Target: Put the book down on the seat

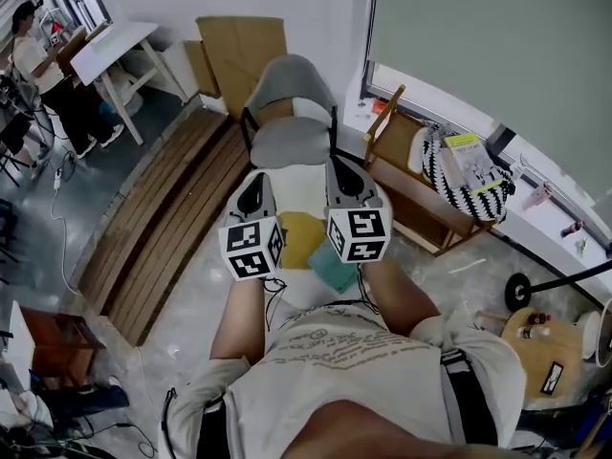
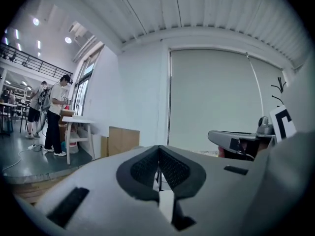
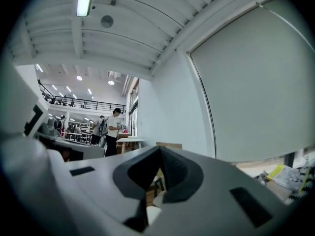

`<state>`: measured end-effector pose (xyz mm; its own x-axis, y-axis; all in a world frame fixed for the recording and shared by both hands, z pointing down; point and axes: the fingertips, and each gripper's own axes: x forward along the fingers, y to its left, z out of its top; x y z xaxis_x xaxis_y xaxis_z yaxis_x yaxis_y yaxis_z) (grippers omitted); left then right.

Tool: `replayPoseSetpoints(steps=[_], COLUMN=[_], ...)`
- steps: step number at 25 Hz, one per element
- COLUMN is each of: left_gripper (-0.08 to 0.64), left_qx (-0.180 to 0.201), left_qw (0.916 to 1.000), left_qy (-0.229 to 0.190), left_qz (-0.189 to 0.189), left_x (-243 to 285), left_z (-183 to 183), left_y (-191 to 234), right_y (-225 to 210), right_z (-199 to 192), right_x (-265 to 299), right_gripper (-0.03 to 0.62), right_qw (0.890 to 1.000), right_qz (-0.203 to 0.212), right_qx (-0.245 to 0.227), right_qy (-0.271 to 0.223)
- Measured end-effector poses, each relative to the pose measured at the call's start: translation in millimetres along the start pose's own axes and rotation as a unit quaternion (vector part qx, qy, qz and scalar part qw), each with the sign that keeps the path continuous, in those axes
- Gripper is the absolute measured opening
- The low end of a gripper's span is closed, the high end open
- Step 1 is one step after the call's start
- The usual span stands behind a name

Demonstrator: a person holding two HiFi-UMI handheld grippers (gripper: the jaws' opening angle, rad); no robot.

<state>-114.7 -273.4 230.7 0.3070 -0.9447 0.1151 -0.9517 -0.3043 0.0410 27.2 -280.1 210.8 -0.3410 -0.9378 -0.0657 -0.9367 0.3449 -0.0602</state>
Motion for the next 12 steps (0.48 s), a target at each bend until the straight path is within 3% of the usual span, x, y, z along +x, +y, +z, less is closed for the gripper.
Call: replayPoseSetpoints(steps=[12], left_gripper=[0.02], left_qx=[0.008], left_qw=[0.9999], left_qy=[-0.002], left_qz=[0.007], left_x=[2], left_z=[-7], left_y=[5], right_y=[1], right_z=[-13], right_x=[4], right_gripper=[0.026], right_qw=[1.0], right_qz=[0.001], right_qx=[-0.001], right_qy=[0.016])
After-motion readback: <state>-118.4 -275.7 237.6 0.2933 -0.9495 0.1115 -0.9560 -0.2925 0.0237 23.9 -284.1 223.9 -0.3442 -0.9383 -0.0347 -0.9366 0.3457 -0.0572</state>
